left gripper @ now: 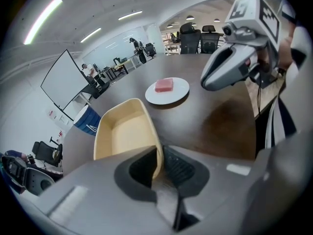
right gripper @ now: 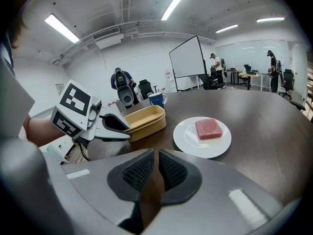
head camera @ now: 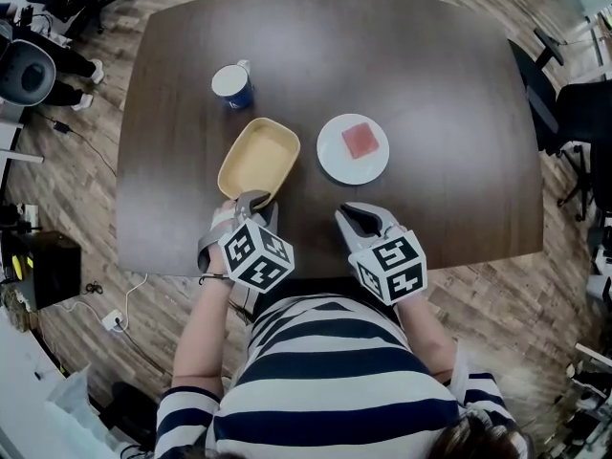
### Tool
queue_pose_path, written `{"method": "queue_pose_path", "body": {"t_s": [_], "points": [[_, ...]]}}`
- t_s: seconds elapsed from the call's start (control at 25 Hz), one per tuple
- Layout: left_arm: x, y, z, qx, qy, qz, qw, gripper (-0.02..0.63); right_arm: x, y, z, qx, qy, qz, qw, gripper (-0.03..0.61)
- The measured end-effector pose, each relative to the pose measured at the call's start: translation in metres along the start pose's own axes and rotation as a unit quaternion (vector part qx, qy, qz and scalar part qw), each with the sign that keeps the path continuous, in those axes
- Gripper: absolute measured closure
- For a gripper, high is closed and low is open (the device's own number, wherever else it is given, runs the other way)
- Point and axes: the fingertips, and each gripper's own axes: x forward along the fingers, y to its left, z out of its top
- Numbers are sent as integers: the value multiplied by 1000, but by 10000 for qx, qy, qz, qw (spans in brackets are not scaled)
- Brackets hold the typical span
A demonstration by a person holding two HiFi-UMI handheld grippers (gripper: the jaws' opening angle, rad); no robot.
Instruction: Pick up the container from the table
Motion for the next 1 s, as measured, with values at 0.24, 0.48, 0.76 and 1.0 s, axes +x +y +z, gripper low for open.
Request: {"method": "queue_pose_path", "body": {"t_s": [0.24, 0.48, 0.76, 1.0], "points": [[-18, -2, 2, -156, -178, 81, 9997, 614, -8, 4, 5, -83, -84, 64, 9999, 552], [-44, -9, 3, -153, -354, 98, 9992, 614, -15, 9, 8, -152, -153, 74, 9997, 554], [-70, -5, 6, -292, -569, 201, 9977, 614, -29, 16, 20, -142, -363, 128, 9992, 560], [-92, -5, 12, -297, -696, 169, 9970, 614, -44, 26, 39, -129, -661, 248, 9974, 571]]}}
